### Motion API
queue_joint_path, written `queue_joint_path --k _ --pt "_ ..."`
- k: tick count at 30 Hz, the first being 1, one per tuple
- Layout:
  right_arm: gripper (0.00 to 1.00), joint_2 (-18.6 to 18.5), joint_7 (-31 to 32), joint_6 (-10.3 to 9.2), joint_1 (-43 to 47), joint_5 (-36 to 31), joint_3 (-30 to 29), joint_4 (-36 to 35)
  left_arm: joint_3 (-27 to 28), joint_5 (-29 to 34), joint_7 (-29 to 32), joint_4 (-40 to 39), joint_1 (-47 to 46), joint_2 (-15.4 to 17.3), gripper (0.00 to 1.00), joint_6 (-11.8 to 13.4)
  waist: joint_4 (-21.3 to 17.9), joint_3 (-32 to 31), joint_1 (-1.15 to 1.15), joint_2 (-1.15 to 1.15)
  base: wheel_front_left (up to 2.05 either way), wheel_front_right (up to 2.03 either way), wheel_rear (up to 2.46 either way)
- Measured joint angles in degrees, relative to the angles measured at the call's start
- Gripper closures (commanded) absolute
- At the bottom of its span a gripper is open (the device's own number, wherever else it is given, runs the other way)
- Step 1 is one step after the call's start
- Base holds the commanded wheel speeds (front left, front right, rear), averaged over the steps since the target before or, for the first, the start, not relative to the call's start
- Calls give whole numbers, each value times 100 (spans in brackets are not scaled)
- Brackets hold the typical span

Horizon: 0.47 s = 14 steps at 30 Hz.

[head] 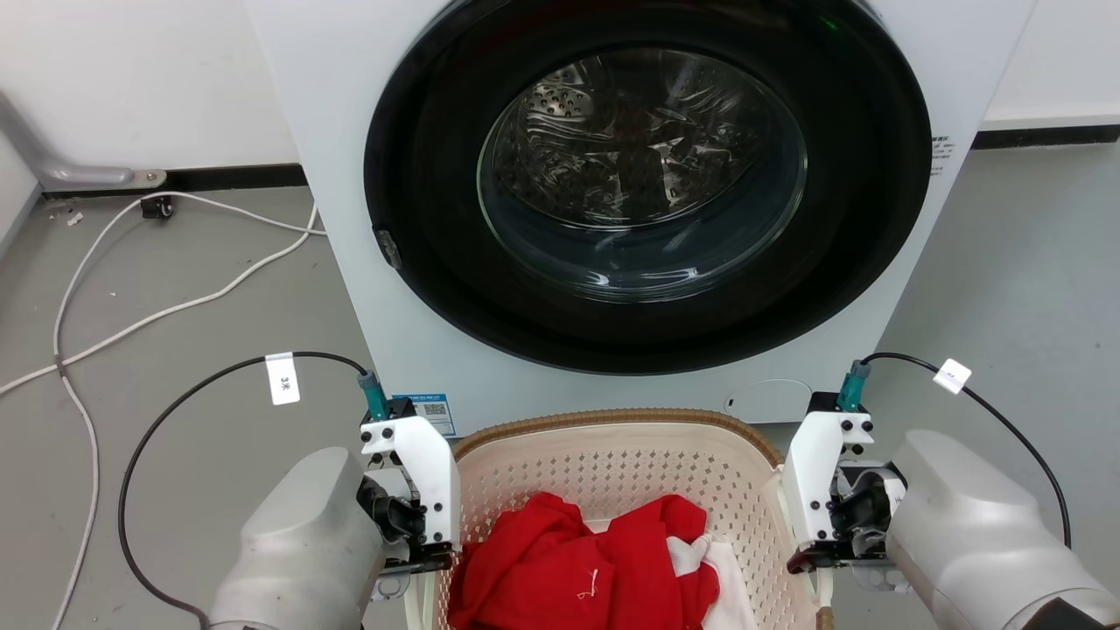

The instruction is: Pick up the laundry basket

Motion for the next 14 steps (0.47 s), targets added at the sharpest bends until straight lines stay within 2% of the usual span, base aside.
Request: queue_joint_path --k 14 --pt "100 -3 -37 0 0 18 22 2 -101 -132 -31 36 -31 1 100 0 4 20 0 0 0 0 0"
